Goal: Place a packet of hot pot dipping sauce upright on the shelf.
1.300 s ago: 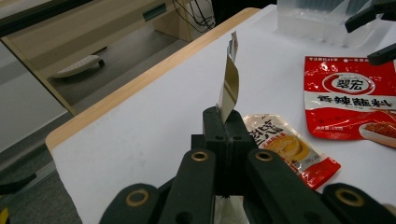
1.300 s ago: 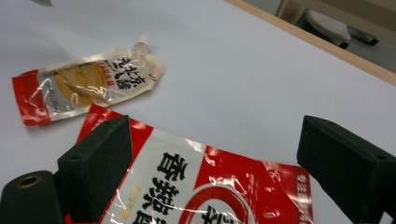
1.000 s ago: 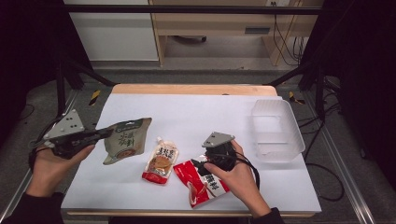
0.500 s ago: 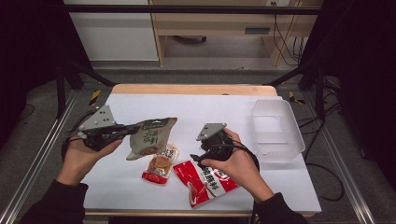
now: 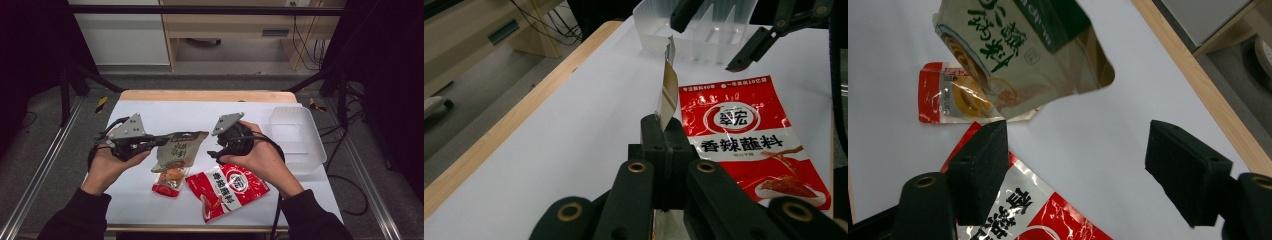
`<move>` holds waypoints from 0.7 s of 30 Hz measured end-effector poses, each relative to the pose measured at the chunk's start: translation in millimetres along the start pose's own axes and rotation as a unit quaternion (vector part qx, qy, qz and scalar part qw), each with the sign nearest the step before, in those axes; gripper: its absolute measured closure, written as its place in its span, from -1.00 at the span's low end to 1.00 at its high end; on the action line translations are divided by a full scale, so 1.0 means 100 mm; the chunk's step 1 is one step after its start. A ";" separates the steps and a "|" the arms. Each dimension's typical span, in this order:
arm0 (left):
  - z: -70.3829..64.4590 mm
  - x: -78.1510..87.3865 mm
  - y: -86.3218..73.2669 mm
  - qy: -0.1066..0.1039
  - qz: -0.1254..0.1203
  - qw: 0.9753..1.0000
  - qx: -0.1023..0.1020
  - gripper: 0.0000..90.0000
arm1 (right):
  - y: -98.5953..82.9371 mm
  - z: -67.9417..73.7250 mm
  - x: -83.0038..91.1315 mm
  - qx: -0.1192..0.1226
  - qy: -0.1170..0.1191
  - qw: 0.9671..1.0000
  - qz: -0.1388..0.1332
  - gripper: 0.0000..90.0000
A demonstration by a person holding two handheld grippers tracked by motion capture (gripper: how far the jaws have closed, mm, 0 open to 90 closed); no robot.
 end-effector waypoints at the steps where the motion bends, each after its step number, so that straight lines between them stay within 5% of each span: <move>1: -0.02 -0.02 0.01 -0.004 0.000 1.000 0.001 1.00 | 0.01 0.00 -0.01 0.004 0.005 1.000 0.002 -0.41; 3: -0.06 -0.06 0.02 -0.011 0.005 1.000 -0.005 1.00 | 0.07 0.00 -0.04 0.030 0.011 0.999 -0.005 -0.32; 11: -0.14 -0.13 0.05 -0.026 0.008 1.000 -0.013 1.00 | 0.10 0.04 -0.16 0.052 0.049 0.997 0.016 -0.19; 21: -0.17 -0.14 0.11 -0.031 0.000 0.999 -0.013 1.00 | 0.15 0.08 -0.28 0.063 0.086 0.994 0.031 0.54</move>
Point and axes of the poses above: each handheld gripper's, and its own axes: x roughly backward along the jaws, y roughly out of its top, z roughly to its left, the point moved 4 cm from there along -x, roughly forward along the jaws, and after that the axes turned 8 degrees about -z, right-handed, at the moved point
